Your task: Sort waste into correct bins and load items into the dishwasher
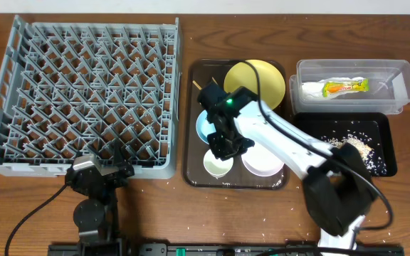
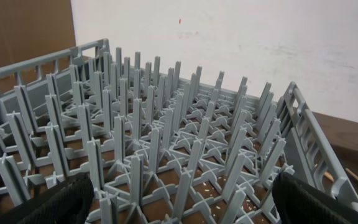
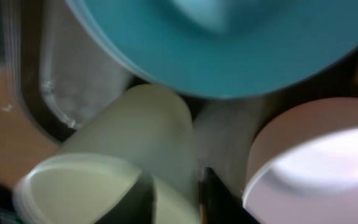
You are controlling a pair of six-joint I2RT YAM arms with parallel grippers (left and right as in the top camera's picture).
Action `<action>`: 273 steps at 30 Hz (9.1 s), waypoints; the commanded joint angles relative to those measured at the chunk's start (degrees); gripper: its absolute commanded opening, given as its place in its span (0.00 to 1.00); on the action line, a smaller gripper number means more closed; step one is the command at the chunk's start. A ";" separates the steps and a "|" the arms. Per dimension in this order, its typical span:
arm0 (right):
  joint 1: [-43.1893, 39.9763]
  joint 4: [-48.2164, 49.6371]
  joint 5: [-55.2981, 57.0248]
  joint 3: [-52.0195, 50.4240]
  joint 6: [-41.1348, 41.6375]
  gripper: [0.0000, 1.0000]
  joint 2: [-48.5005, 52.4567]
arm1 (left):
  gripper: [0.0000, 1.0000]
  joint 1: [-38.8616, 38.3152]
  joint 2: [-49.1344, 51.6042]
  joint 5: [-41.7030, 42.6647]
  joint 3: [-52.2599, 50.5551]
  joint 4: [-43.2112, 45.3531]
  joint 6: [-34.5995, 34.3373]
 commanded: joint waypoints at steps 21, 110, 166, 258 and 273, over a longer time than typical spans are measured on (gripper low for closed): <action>-15.26 2.93 -3.61 3.10 -4.26 0.01 -12.39 | 0.93 0.17 -0.26 0.35 -1.14 -2.27 0.57; -14.19 60.85 -76.32 2.69 2.29 0.01 9.07 | 0.67 0.13 81.26 86.36 50.62 -2.71 -43.56; -25.73 21.11 -18.45 2.71 -18.78 0.99 -13.60 | 0.11 -17.53 81.35 2.29 76.37 -68.57 -32.57; -29.11 19.39 -18.45 2.71 -16.81 0.89 -13.62 | 0.62 -34.05 110.92 7.04 83.25 -46.47 -23.21; -34.05 21.97 -18.51 3.58 -12.24 0.69 -17.59 | 0.33 -34.12 116.19 11.30 83.25 -45.07 -23.26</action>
